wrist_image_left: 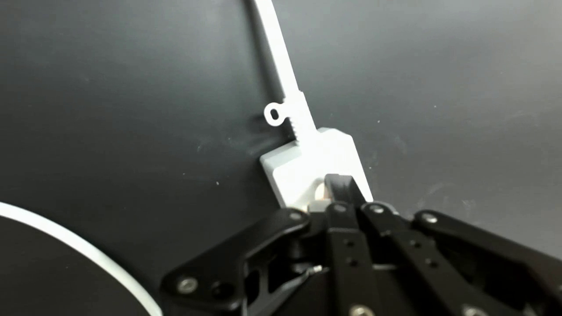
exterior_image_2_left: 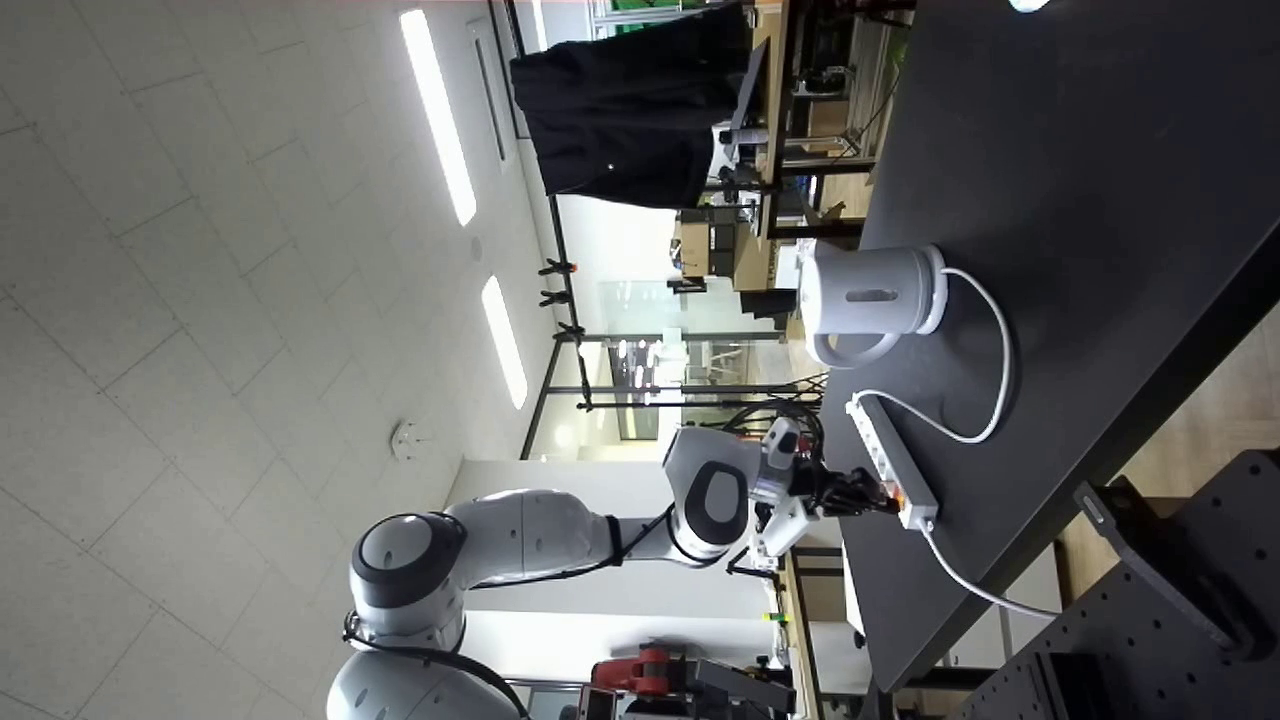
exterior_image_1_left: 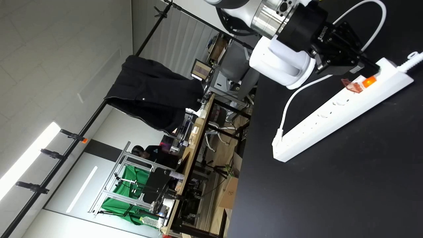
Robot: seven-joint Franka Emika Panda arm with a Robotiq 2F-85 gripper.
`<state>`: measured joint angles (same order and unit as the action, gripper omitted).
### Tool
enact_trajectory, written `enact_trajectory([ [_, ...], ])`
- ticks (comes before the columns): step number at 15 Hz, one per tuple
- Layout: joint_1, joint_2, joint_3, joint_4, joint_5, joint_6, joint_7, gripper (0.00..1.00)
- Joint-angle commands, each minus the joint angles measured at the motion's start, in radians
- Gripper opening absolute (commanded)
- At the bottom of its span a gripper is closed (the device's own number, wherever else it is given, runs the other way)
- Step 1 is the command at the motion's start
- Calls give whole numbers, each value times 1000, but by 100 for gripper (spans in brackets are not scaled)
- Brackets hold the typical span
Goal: Turn off the main adapter switch
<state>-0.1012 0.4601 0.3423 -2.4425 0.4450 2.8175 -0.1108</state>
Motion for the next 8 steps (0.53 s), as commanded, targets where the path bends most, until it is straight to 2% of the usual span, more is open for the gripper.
enact_trajectory([
  [1,34,-33,-46,-26,-58,9,7,0],
  [5,116,-43,-139,-23,-239,-36,18,0],
  [8,161,-50,-181,-17,-344,-48,18,0],
])
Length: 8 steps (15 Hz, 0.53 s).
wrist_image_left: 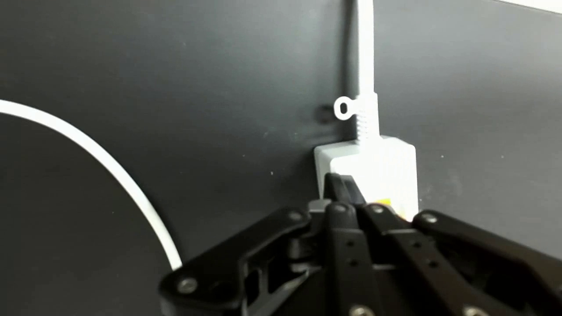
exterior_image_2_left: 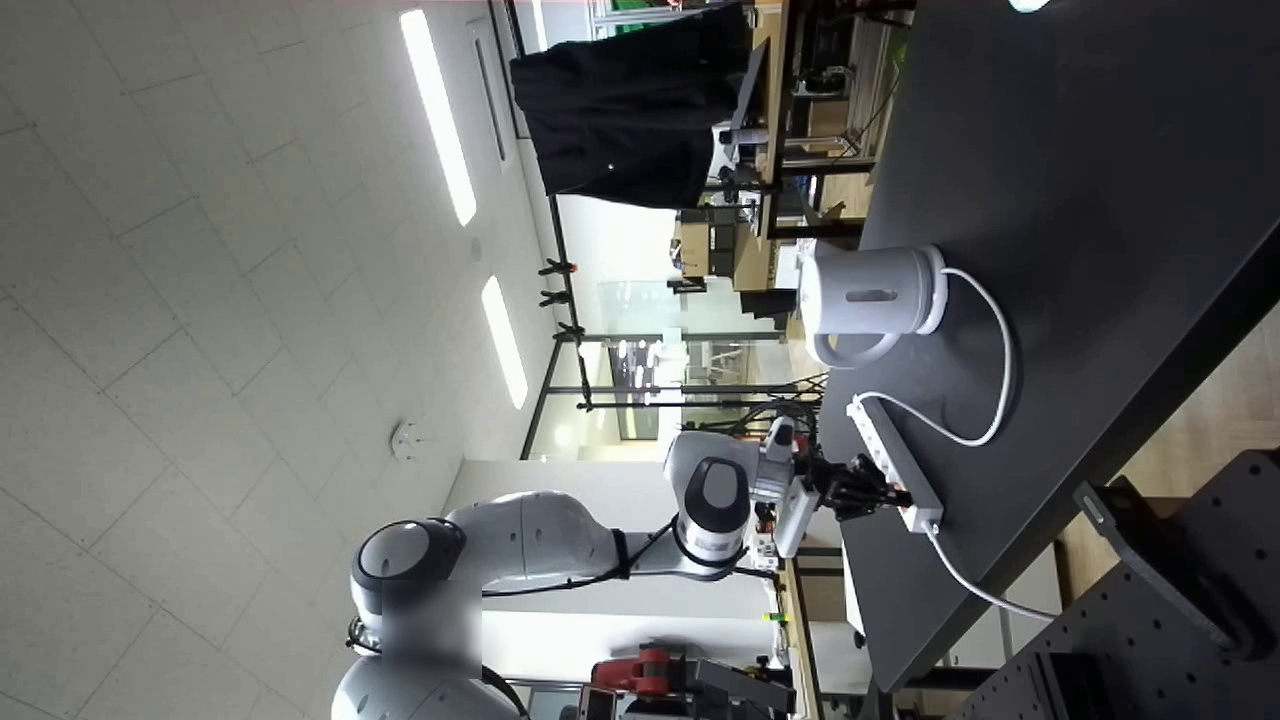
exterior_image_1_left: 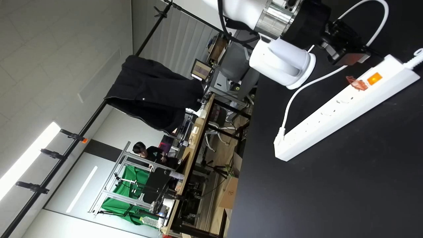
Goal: Turn off the main adapter switch
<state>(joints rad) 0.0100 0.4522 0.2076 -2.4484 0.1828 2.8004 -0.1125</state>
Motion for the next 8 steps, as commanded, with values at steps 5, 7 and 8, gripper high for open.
enact_trajectory([
  [5,67,-56,-45,-9,-119,-17,21,0],
  [7,68,-68,-36,-11,-106,-19,30,0],
  [8,70,-72,-35,-10,-98,-20,42,0],
])
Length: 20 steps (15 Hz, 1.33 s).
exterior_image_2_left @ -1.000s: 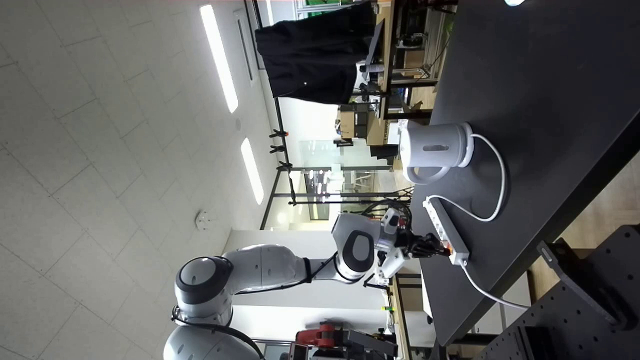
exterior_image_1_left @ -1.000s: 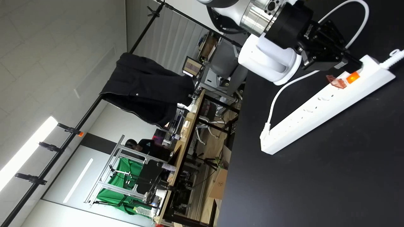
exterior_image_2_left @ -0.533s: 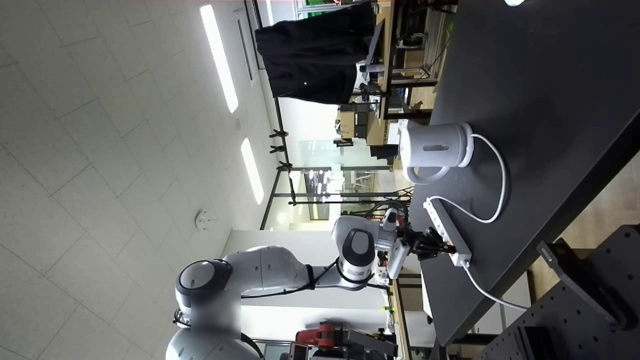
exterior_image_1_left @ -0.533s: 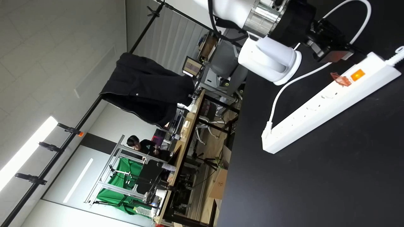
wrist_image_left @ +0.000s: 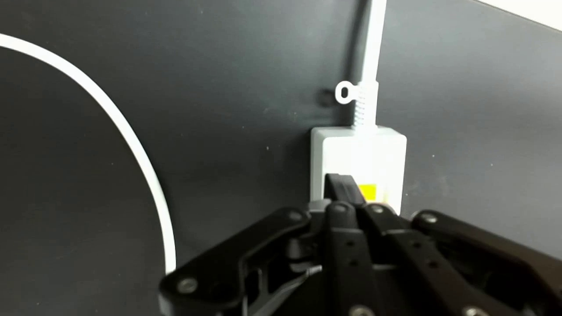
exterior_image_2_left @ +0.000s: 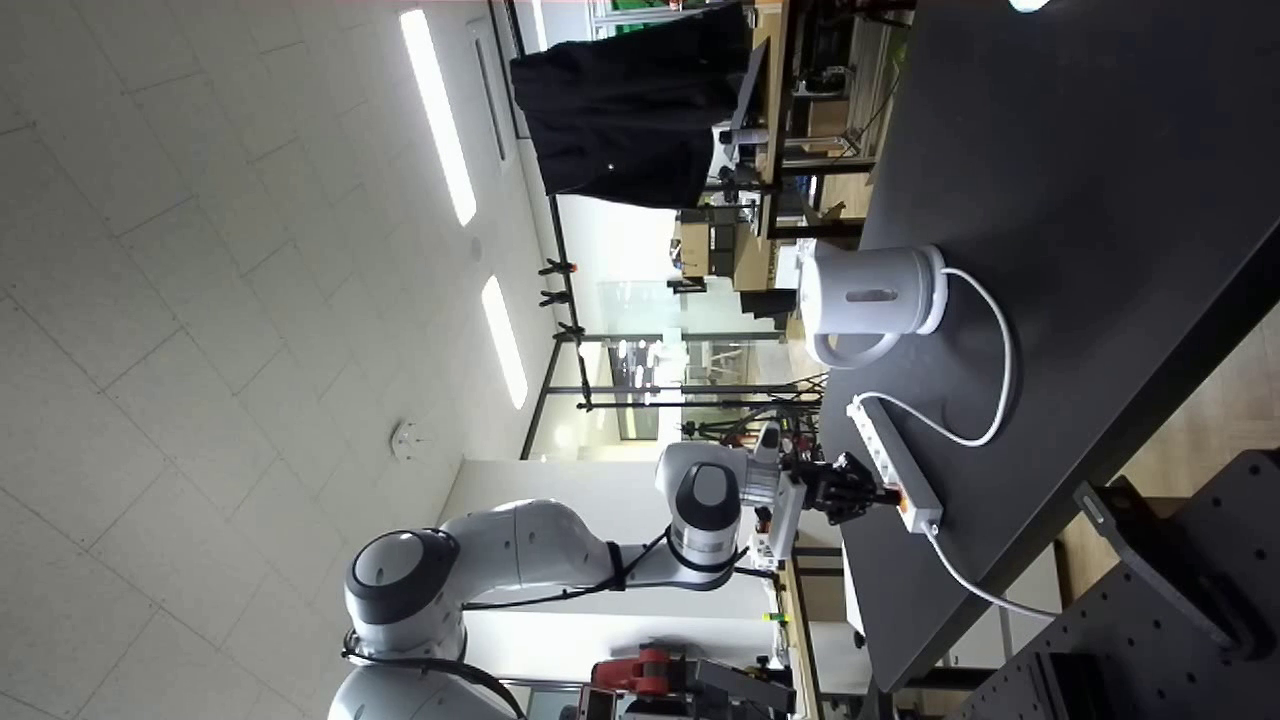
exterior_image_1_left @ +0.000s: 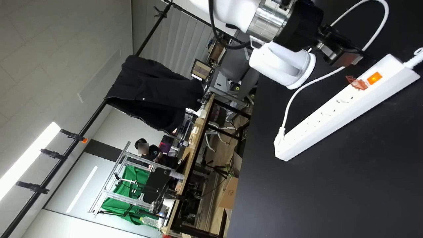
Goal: Turn off the main adapter switch
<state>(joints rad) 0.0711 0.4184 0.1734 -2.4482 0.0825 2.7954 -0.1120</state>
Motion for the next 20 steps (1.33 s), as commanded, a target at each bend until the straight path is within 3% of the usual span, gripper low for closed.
enact_trajectory([
  [1,6,-39,4,-10,8,-9,39,0],
  [20,0,-6,26,3,36,-21,34,1],
])
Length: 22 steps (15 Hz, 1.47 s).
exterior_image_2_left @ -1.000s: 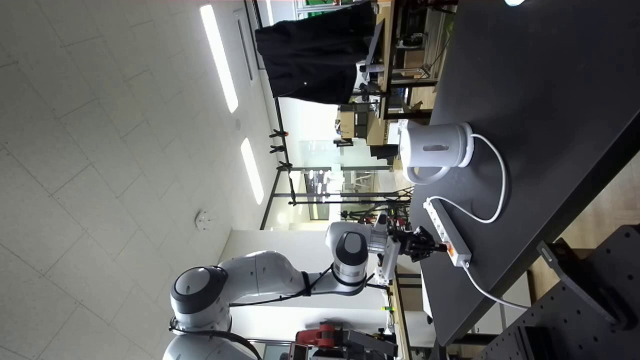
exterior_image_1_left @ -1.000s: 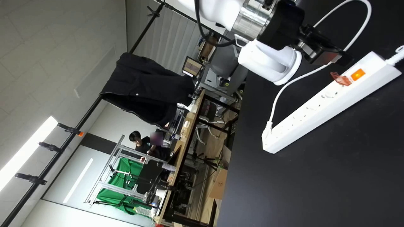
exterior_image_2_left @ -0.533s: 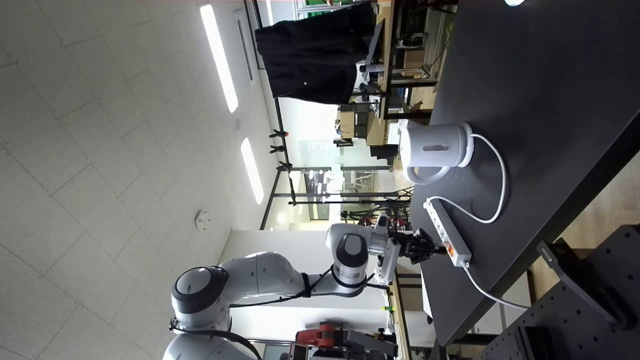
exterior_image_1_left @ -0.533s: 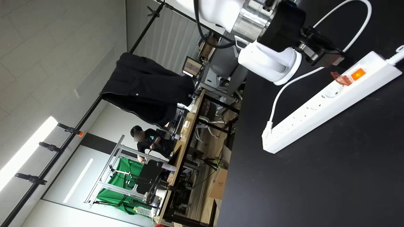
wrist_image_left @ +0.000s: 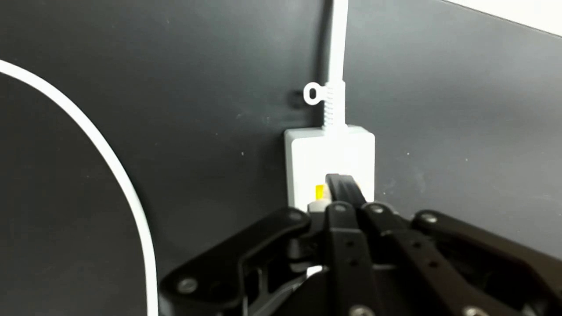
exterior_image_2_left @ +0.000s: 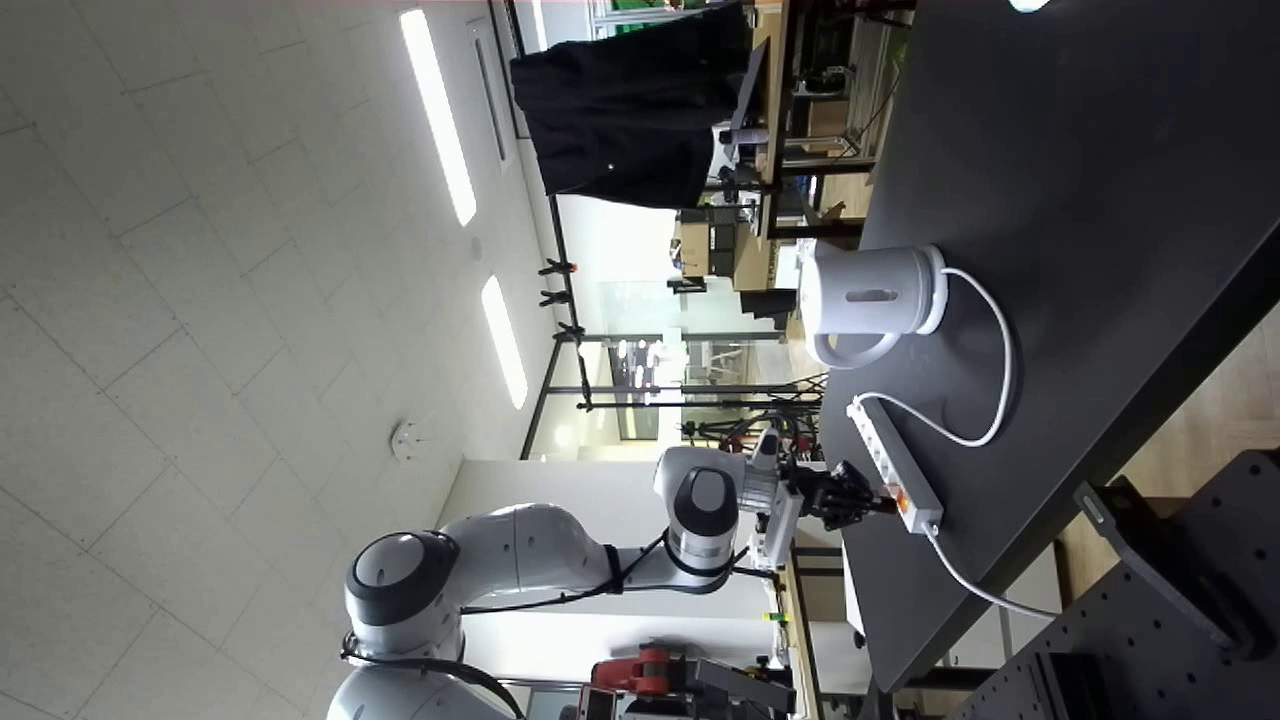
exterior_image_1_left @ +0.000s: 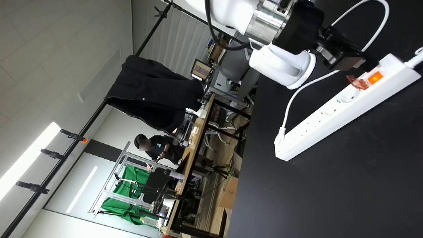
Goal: Turn off the main adapter switch
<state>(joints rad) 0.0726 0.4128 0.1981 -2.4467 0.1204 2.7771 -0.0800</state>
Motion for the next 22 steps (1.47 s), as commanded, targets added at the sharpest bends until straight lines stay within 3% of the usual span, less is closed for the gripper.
enact_trajectory([
  [1,-2,0,1,2,-2,-4,3,1],
  [8,-2,0,1,2,-1,-4,4,0],
  [15,-11,33,16,-5,-6,101,-19,0],
  [22,-44,69,49,-1,1,129,-39,0],
])
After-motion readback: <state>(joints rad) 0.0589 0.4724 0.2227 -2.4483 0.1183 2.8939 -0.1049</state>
